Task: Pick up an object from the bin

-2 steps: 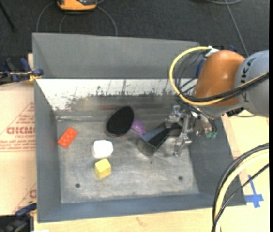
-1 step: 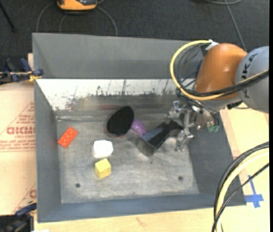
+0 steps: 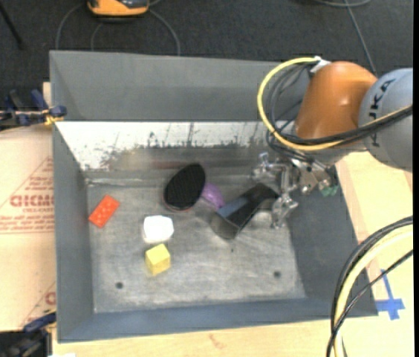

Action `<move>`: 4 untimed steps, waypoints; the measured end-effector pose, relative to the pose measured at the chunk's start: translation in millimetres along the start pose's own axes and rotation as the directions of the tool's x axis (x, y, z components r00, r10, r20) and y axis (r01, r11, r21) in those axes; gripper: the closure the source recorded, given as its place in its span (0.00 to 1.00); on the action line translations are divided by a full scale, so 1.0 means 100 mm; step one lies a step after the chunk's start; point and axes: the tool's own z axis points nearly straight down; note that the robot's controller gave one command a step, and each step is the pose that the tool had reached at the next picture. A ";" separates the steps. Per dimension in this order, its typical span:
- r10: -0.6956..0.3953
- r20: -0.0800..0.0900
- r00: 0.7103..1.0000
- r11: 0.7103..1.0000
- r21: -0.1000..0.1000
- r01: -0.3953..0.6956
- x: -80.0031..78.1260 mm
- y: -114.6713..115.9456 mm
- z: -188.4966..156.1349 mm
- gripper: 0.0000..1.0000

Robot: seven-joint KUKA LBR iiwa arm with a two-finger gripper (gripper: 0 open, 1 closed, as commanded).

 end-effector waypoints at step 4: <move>-0.294 0.004 0.956 0.956 0.001 0.294 -0.15 -0.09 0.50 1.00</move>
Offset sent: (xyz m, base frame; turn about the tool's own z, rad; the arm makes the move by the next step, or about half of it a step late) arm 0.0148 -0.0035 -0.0552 -0.3020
